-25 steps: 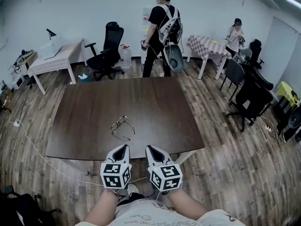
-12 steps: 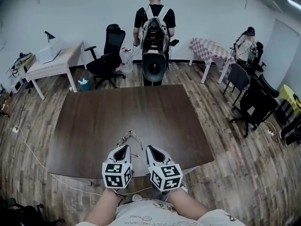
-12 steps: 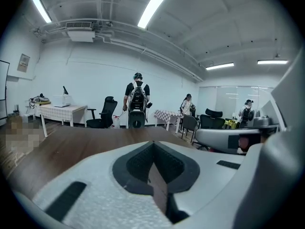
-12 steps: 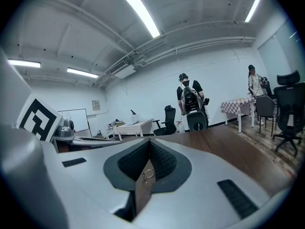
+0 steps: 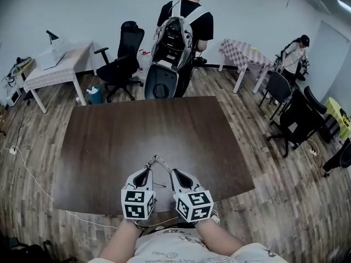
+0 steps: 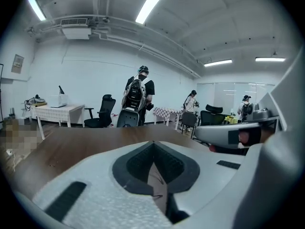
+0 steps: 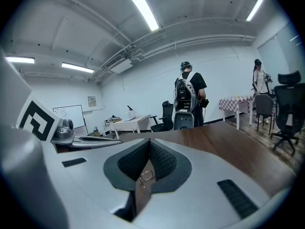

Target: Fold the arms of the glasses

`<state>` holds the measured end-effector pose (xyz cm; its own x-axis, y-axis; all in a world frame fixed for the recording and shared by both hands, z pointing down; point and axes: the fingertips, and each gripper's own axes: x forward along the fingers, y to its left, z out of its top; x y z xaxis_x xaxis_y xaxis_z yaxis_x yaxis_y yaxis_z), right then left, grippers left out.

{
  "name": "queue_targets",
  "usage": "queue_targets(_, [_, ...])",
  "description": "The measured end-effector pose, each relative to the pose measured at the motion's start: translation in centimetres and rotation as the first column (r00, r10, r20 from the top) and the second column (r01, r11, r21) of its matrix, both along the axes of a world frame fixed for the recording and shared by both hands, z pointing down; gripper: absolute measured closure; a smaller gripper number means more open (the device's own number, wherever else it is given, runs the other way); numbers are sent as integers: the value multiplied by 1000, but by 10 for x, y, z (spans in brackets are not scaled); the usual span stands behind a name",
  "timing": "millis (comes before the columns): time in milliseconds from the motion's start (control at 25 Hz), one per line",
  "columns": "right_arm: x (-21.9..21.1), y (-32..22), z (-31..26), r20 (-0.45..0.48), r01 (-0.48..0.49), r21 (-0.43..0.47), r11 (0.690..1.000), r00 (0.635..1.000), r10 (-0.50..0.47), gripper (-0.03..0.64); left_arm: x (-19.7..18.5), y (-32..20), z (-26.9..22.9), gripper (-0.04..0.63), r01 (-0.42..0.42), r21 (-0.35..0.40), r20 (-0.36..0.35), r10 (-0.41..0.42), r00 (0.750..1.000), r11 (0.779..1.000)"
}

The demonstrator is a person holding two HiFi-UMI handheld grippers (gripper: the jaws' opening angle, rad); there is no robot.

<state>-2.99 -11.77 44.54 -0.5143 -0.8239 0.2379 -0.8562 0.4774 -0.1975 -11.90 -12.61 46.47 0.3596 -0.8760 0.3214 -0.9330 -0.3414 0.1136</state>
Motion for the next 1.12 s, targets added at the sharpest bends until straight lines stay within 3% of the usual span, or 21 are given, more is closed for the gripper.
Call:
queue_targets(480, [-4, -7, 12, -28, -11, -41, 999, 1000, 9, 601, -15, -7, 17, 581, 18, -57, -32, -20, 999, 998])
queue_targets(920, [10, -45, 25, -26, -21, -65, 998, 999, 19, 601, -4, -44, 42, 580, 9, -107, 27, -6, 1000, 994])
queue_targets(1120, [9, -74, 33, -26, 2, -105, 994, 1000, -5, 601, -2, -71, 66, 564, -14, -192, 62, 27, 998, 981])
